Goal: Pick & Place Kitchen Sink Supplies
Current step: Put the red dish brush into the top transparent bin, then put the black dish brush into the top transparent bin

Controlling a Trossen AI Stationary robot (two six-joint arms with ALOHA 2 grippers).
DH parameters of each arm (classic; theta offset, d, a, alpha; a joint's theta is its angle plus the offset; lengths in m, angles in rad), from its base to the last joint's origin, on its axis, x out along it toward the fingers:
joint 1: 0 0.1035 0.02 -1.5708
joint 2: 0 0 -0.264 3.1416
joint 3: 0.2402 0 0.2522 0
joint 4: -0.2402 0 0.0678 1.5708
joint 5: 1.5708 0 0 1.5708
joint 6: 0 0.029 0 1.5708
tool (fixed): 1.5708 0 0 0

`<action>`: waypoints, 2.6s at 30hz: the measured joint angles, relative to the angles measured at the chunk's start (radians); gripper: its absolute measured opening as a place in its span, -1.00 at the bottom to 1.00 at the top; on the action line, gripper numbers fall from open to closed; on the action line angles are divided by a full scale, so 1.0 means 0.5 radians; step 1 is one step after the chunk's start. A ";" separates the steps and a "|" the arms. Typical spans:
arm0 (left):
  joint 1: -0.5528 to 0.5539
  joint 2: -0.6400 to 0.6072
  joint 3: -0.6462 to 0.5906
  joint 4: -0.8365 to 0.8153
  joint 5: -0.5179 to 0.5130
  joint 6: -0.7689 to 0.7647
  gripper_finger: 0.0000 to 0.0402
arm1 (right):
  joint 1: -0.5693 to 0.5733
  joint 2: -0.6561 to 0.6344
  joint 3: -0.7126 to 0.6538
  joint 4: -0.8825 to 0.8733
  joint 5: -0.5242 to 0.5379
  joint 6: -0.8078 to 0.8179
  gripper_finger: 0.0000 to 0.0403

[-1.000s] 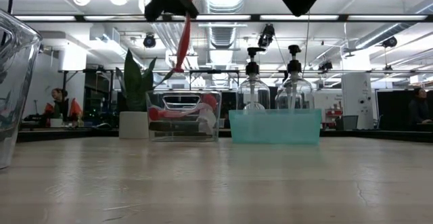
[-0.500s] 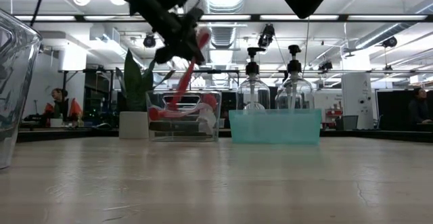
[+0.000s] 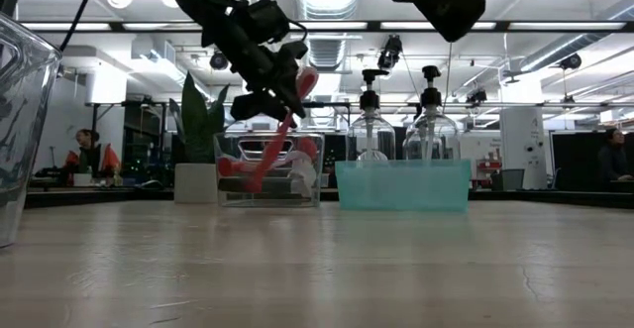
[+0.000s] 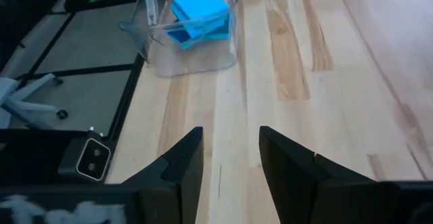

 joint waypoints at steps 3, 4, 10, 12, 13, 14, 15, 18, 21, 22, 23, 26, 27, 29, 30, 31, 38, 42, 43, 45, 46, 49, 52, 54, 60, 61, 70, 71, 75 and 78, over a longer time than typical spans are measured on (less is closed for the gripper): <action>0.000 -0.001 0.000 -0.014 0.002 -0.003 -0.18 | 0.000 0.000 -0.029 -0.001 -0.001 0.056 -0.34; 0.001 -0.009 0.000 -0.026 0.005 -0.007 -0.10 | 0.000 0.000 -0.037 -0.003 -0.001 0.063 -0.35; 0.011 -0.070 0.001 -0.101 0.017 -0.099 0.22 | 0.000 0.000 -0.047 0.003 -0.001 0.079 -0.38; 0.014 -0.086 0.001 -0.122 0.017 -0.105 0.24 | 0.000 0.000 -0.047 0.013 -0.003 0.086 -0.37; 0.014 -0.098 0.001 -0.113 0.018 -0.101 0.25 | 0.000 0.000 -0.047 0.015 -0.018 0.106 -0.36; 0.014 -0.117 0.001 -0.113 0.017 -0.085 0.25 | 0.002 -0.001 -0.047 0.009 -0.039 0.130 -0.35; 0.014 -0.130 0.001 -0.112 0.017 -0.060 0.24 | 0.003 -0.001 -0.047 -0.001 -0.074 0.149 -0.35; 0.014 -0.190 0.001 -0.107 0.016 -0.021 0.23 | 0.011 -0.001 -0.047 -0.023 -0.210 0.192 -0.35; 0.013 -0.272 0.001 -0.083 0.015 0.030 0.23 | 0.014 -0.002 -0.047 -0.036 -0.284 0.282 -0.39; 0.003 -0.301 0.001 -0.081 0.015 0.055 0.23 | 0.015 -0.002 -0.047 -0.053 -0.309 0.300 -0.40; -0.013 -0.331 0.000 -0.072 0.012 0.082 0.23 | 0.019 -0.003 -0.046 -0.085 -0.322 0.330 -0.42; -0.085 -0.429 -0.026 0.037 0.015 0.134 0.23 | 0.028 -0.003 -0.046 -0.266 -0.321 0.506 -0.45; -0.116 -0.463 -0.045 0.090 0.015 0.154 0.23 | 0.031 -0.003 -0.047 -0.334 -0.321 0.567 -0.46; -0.182 -0.531 -0.080 0.220 0.015 0.183 0.23 | 0.040 -0.003 -0.047 -0.465 -0.322 0.734 -0.47; -0.217 -0.566 -0.098 0.281 0.015 0.185 0.23 | 0.043 -0.003 -0.046 -0.537 -0.339 0.829 -0.48; -0.255 -0.598 -0.115 0.345 0.015 0.186 0.23 | 0.043 -0.003 -0.047 -0.615 -0.386 0.910 -0.48; -0.583 -0.811 -0.389 0.963 0.017 0.248 0.22 | 0.052 -0.001 -0.046 -1.160 -0.462 1.549 -0.49; -0.774 -0.906 -0.599 1.484 0.015 0.303 0.22 | 0.051 -0.002 -0.037 -1.532 -0.463 1.841 -0.55; -0.824 -0.922 -0.656 1.618 0.015 0.314 0.22 | 0.048 -0.001 -0.030 -1.642 -0.464 1.912 -0.57; -0.910 -0.940 -0.765 1.854 0.016 0.339 0.22 | 0.047 -0.002 -0.015 -1.819 -0.465 2.032 -0.63; -0.953 -0.940 -0.815 1.964 0.016 0.362 0.22 | 0.047 -0.001 -0.007 -1.894 -0.466 2.085 -0.66; -1.056 -0.933 -0.961 2.281 0.015 0.443 0.22 | 0.050 -0.002 0.028 -2.034 -0.467 2.129 -0.74; -1.125 -0.902 -1.073 2.564 0.012 0.471 0.22 | 0.086 -0.002 0.029 -2.045 -0.467 2.129 -0.78; -1.150 -0.872 -1.134 2.685 0.009 0.478 0.22 | 0.112 -0.002 0.029 -2.062 -0.494 2.183 -0.76; -1.175 -0.819 -1.171 2.886 -0.023 0.493 0.22 | 0.165 0.001 0.019 -2.400 -0.609 2.376 -0.48; -1.176 -0.819 -1.168 2.886 -0.025 0.503 0.22 | 0.171 0.001 0.017 -2.426 -0.611 2.395 -0.42; -1.176 -0.816 -1.160 2.878 -0.023 0.585 0.22 | 0.257 0.011 -0.094 -2.530 -0.672 2.734 0.21; -1.176 -0.816 -1.154 2.881 -0.023 0.606 0.22 | 0.259 0.011 -0.116 -2.530 -0.677 2.760 0.25; -1.175 -0.816 -1.137 2.880 -0.023 0.669 0.22 | 0.255 0.011 -0.209 -2.466 -0.691 2.811 0.34; -1.175 -0.816 -1.129 2.881 -0.023 0.686 0.22 | 0.257 0.011 -0.300 -2.450 -0.727 2.831 0.34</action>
